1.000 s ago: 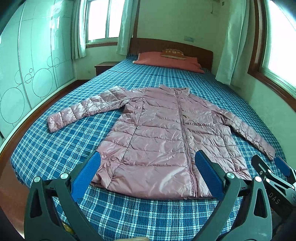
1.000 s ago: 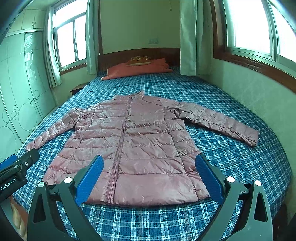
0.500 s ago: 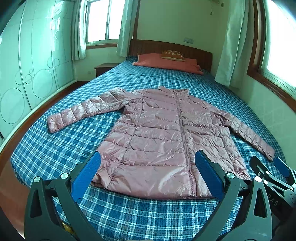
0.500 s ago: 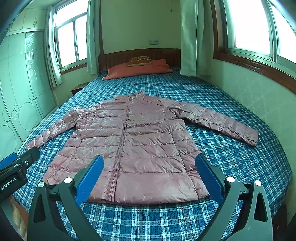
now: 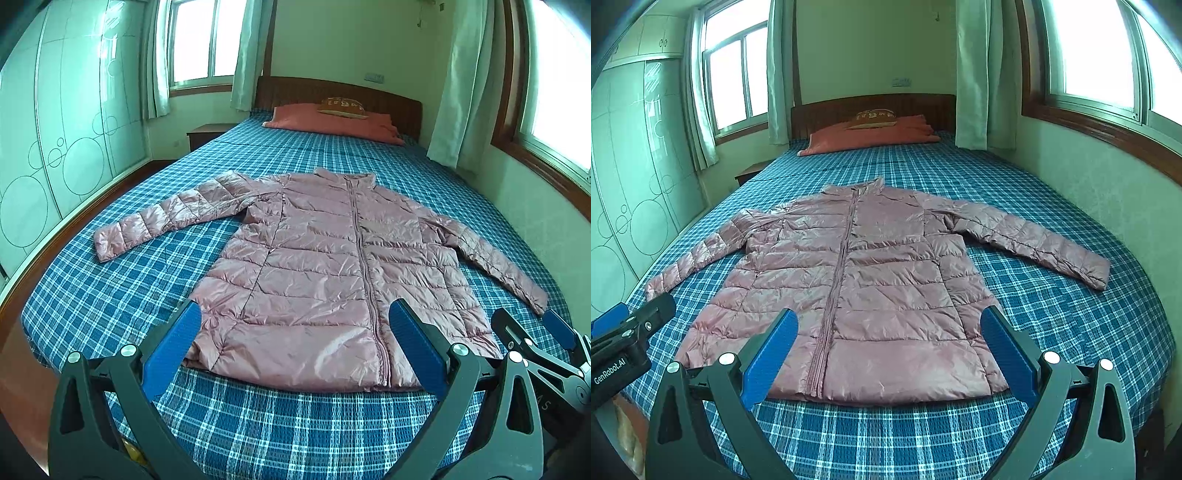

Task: Fold large clothes

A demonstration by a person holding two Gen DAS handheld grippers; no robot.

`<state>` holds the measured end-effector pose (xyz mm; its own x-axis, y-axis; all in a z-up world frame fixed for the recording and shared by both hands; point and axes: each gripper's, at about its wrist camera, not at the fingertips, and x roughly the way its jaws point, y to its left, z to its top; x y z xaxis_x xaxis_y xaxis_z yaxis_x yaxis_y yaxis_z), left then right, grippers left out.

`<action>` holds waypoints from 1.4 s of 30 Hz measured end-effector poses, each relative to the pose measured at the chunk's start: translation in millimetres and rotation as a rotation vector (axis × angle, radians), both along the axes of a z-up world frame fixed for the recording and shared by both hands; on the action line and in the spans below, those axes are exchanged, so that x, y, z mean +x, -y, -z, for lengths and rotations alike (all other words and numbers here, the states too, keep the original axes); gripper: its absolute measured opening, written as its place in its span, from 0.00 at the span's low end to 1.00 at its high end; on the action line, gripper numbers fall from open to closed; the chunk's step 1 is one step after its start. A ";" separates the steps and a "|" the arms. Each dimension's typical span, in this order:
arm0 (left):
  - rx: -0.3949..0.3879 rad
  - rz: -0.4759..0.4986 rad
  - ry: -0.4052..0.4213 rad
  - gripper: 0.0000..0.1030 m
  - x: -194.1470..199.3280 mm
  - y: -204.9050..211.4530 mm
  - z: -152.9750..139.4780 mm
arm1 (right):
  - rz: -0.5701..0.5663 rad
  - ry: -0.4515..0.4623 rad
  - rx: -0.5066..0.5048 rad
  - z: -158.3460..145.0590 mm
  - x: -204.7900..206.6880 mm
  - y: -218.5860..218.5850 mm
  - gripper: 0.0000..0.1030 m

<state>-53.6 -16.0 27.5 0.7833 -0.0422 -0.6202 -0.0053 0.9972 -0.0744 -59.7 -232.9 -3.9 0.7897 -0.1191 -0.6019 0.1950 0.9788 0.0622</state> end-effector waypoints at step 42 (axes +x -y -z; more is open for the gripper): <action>0.042 0.009 0.029 0.98 -5.9 4.6 2.8 | -0.003 -0.007 0.002 3.0 -0.2 -4.2 0.95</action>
